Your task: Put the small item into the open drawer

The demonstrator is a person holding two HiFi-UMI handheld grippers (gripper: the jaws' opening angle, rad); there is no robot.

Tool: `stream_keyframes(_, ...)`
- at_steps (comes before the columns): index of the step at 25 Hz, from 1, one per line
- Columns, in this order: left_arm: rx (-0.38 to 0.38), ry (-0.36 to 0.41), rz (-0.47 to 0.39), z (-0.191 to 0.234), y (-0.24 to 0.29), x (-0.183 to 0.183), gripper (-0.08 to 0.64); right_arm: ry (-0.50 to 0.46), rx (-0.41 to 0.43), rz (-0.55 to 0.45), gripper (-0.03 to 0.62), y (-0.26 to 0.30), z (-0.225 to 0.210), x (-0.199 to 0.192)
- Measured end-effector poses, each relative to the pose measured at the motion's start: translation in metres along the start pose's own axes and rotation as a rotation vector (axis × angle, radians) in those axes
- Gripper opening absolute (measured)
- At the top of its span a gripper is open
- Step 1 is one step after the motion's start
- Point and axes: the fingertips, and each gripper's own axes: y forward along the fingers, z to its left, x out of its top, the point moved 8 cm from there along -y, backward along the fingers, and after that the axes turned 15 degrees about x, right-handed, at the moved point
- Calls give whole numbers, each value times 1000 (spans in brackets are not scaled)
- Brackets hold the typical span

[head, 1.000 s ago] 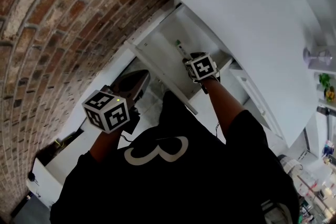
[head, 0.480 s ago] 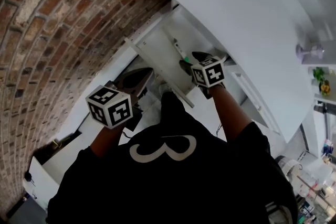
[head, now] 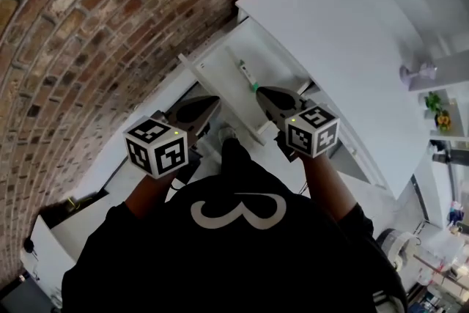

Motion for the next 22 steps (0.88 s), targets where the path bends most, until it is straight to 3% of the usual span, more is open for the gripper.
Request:
stream_keyframes(5,-28,28,-37,-13,-21,8,2,46,31,-124,9,-29,36,15)
stream_keyframes(12,-95,40,-109,-31,-44,24,2,-5,74,-256,9,-52,80,46)
stream_keyframes(17,-112,54,-129,-35,-47,30,2,-40,63,-270,9,-57,89,52)
stream_keyframes(22,-129,44,-120,-33,-47,29,2,-115,21,-210,9,-53,95,51)
